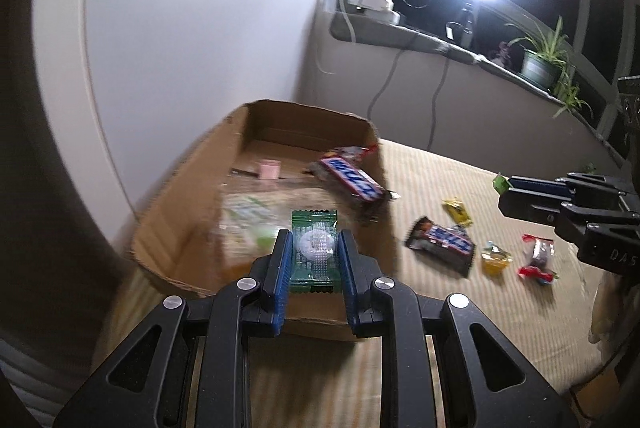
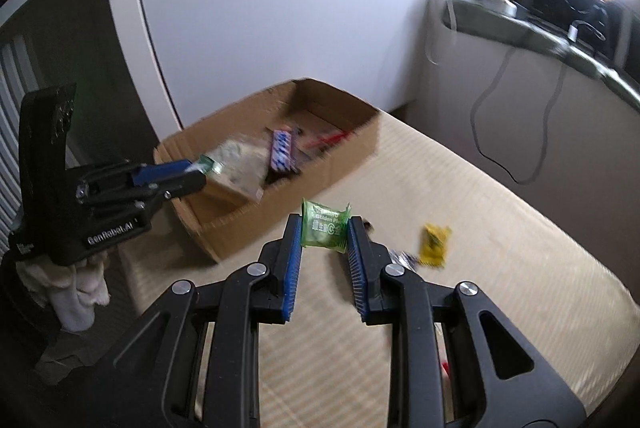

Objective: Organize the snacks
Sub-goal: 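Carry both green packets over the box with both tools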

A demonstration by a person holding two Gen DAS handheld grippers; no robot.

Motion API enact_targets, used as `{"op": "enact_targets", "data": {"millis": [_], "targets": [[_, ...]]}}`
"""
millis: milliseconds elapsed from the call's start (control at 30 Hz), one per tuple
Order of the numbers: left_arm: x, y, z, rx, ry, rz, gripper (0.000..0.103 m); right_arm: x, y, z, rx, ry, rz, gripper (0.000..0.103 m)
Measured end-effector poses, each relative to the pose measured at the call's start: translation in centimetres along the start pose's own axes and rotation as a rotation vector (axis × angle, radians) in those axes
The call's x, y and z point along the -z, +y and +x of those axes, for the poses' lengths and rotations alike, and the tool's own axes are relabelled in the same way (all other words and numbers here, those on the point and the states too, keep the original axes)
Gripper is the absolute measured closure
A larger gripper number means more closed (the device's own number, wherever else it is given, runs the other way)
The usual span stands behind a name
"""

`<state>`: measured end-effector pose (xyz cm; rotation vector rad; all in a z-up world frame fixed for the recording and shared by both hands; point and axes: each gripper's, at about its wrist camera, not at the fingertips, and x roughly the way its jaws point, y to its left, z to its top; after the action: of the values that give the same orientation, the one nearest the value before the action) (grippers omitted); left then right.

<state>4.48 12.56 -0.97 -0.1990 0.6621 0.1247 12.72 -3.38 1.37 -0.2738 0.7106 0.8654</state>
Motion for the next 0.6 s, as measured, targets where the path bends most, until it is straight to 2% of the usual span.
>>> {"op": "enact_targets", "data": {"millis": [367,600], "targets": [[-1.2,3.6,0.8,-0.069,-0.013,-0.024,0.082,-3.1,5.1,4.0,-0.102,0.014,-0.087,0.080],[-1.1,4.4,1.2,-0.076,-0.006,-0.031,0.082,-3.4,7.7,6.0,-0.147,0.043,-0.129,0.079]]}}
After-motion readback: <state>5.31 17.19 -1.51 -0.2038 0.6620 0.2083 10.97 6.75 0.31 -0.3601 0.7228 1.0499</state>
